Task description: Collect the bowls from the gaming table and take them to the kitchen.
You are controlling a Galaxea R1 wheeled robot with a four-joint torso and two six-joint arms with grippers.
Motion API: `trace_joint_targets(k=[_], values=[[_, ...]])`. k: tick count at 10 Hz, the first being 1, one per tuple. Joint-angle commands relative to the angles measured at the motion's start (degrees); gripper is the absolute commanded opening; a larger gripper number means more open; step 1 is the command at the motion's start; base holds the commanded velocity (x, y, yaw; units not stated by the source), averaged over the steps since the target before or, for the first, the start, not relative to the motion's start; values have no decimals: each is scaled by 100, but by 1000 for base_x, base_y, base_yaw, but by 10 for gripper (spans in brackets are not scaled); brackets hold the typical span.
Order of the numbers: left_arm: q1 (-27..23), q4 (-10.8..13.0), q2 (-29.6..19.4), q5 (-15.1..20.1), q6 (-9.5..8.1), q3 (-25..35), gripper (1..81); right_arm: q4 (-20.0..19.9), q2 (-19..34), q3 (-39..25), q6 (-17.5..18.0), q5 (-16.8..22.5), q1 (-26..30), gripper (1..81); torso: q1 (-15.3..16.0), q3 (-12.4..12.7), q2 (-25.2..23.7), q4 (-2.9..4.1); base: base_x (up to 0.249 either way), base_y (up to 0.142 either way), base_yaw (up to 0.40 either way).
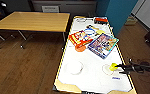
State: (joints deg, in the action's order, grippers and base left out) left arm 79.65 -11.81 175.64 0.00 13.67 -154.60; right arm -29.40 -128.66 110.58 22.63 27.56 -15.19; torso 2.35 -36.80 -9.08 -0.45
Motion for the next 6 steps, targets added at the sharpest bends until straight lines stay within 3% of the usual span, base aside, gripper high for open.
trace_joint_targets(k=[1, 6], values=[[55, -58, -2, 501, 13, -35, 811, -153, 172, 59, 40, 223, 696, 811, 0, 0, 0, 0, 0, 0, 0], [73, -58, -11, 501, 22, -70, 811, -145, -66, 279, 128, 74, 495, 811, 0, 0, 0, 0, 0, 0, 0]])
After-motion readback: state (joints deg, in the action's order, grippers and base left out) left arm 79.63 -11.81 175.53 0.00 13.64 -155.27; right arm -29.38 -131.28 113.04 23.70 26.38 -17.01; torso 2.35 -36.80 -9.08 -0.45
